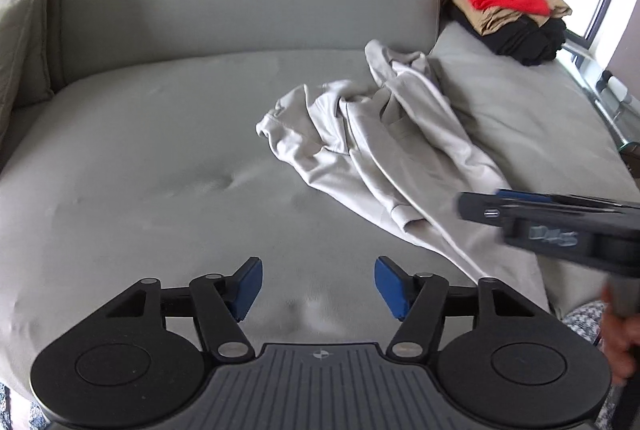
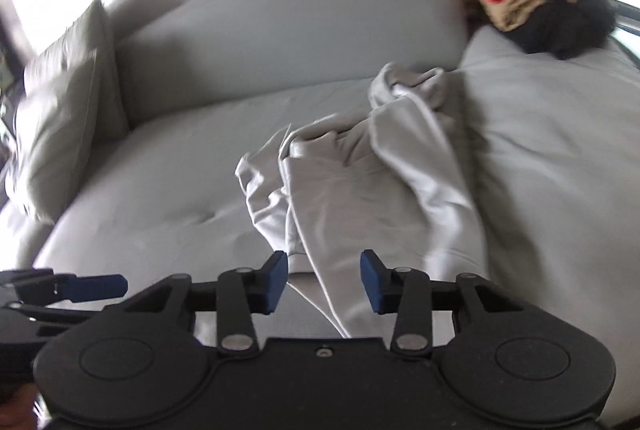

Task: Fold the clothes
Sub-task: 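Shake the white shirt out with the right gripper and lay it down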

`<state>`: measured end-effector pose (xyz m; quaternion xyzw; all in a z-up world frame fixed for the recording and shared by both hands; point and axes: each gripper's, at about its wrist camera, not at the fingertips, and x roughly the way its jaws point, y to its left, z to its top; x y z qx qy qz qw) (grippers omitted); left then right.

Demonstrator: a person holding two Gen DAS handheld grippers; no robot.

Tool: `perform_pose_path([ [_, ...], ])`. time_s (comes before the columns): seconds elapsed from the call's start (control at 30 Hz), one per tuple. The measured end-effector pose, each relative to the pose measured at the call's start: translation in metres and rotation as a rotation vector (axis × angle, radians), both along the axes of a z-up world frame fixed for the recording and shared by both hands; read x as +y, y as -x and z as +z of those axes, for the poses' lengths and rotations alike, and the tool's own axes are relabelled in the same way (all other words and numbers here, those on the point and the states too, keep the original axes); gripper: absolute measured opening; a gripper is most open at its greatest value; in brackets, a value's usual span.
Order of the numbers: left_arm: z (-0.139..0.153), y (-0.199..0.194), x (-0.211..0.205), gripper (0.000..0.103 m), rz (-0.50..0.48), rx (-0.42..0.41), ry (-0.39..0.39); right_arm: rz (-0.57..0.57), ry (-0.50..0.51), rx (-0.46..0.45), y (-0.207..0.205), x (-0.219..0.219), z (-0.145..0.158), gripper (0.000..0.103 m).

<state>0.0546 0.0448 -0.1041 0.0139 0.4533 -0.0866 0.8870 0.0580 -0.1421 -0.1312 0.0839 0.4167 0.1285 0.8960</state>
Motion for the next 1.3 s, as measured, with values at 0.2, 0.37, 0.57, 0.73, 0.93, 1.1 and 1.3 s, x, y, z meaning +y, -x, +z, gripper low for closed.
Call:
perform_pose_path([
  [0.2,-0.002,-0.013,0.011,0.062,0.025,-0.016,0.001,0.002,0.014,0.026,-0.048,0.030,-0.033,0.043],
  [0.37,-0.006,-0.019,0.017,0.064,0.042,-0.018,0.008,-0.021,0.043,0.023,-0.076,0.044,-0.047,0.048],
  [0.57,-0.001,-0.014,0.019,0.064,0.044,-0.035,0.019,-0.144,0.006,-0.012,-0.064,0.008,-0.030,0.002],
  [0.73,0.014,0.001,0.018,0.065,0.037,-0.052,0.063,-0.324,-0.085,-0.121,-0.017,-0.069,0.030,0.002],
  [0.93,0.030,0.020,0.009,0.065,0.005,-0.061,0.128,-0.616,-0.143,-0.262,0.037,-0.191,0.092,0.002],
  [1.1,0.037,0.033,-0.004,0.065,-0.028,-0.051,0.141,-0.811,-0.131,-0.257,0.051,-0.261,0.093,0.002],
  [1.3,0.034,0.035,-0.013,0.065,-0.039,-0.014,0.121,-0.809,-0.084,-0.054,0.056,-0.262,0.065,0.030],
])
